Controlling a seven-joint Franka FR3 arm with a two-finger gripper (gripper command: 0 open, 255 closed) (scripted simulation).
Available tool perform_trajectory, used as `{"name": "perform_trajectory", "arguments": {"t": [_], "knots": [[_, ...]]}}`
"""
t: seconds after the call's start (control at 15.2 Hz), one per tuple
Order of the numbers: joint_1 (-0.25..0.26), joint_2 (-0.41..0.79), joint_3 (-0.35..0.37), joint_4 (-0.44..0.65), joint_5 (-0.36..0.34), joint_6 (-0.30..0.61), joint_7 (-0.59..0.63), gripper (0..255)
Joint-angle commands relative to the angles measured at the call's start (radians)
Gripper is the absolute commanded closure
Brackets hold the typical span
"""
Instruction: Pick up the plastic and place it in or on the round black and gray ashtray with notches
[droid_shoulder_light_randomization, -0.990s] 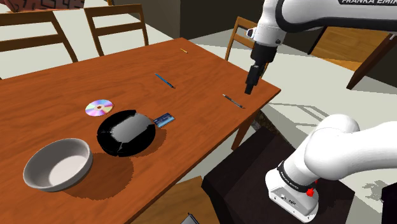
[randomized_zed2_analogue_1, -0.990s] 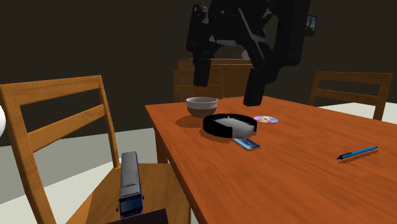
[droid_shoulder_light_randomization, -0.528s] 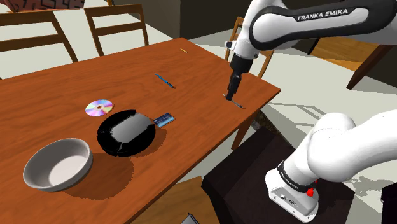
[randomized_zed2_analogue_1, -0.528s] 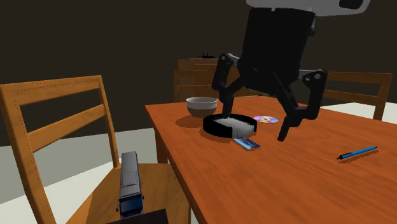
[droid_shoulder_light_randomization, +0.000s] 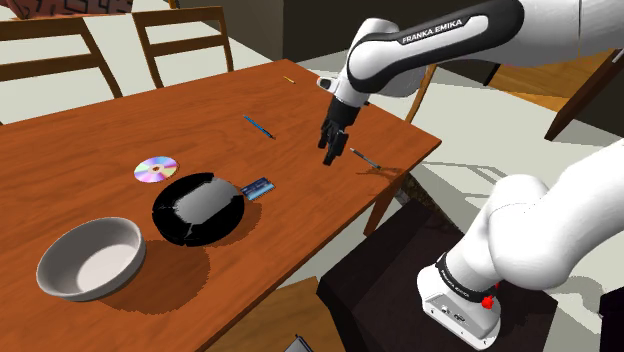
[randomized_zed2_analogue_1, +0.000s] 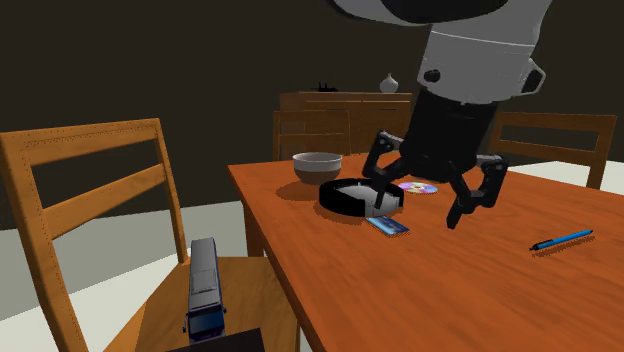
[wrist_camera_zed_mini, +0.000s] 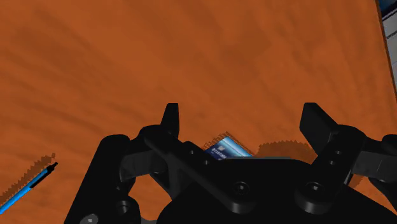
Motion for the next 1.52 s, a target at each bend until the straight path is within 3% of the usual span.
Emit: {"name": "perform_trajectory", "arguments": {"t": [0.0, 0.4, 0.86, 1.45], "knots": [[0.042, 0.067, -0.017, 0.026, 0.070, 0.046, -0.129, 0], [0.132, 0.258, -0.022, 0.148, 0.292, 0.096, -0.483, 0], [0.170, 0.439, 0.043, 0.311, 0.495, 0.077, -0.836, 0], [0.188, 0.525, 0.082, 0.334, 0.571, 0.138, -0.898, 0]]}}
